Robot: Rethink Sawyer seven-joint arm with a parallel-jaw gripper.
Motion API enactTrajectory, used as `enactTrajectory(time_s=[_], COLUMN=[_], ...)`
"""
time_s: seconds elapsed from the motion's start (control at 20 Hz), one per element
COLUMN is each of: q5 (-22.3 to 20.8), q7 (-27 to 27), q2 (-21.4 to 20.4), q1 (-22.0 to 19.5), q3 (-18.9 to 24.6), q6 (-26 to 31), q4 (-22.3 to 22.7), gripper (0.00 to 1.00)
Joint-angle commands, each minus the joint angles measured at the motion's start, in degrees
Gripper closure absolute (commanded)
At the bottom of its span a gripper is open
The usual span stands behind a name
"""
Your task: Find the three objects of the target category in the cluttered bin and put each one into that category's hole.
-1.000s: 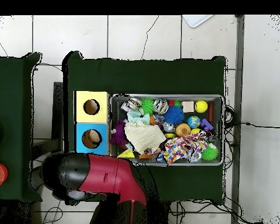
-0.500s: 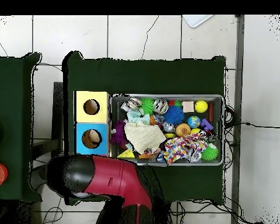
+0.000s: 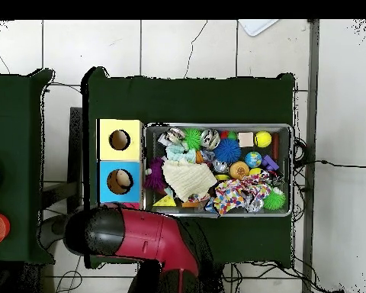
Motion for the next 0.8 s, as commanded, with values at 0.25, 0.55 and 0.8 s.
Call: enactTrajectory(time_s=[0.25, 0.55, 0.8], q5=[0.8, 2.0, 4.0], q7=[9.6, 10.5, 11.0], q2=[1.8, 0.2, 0.1], q1=[-0.7, 0.3, 0.4], q3=[3.0, 3.7, 5.6], q6=[-4.3, -8.7, -12.8], q4=[6.4, 10.9, 13.8], gripper=[1.0, 1.0, 1.0])
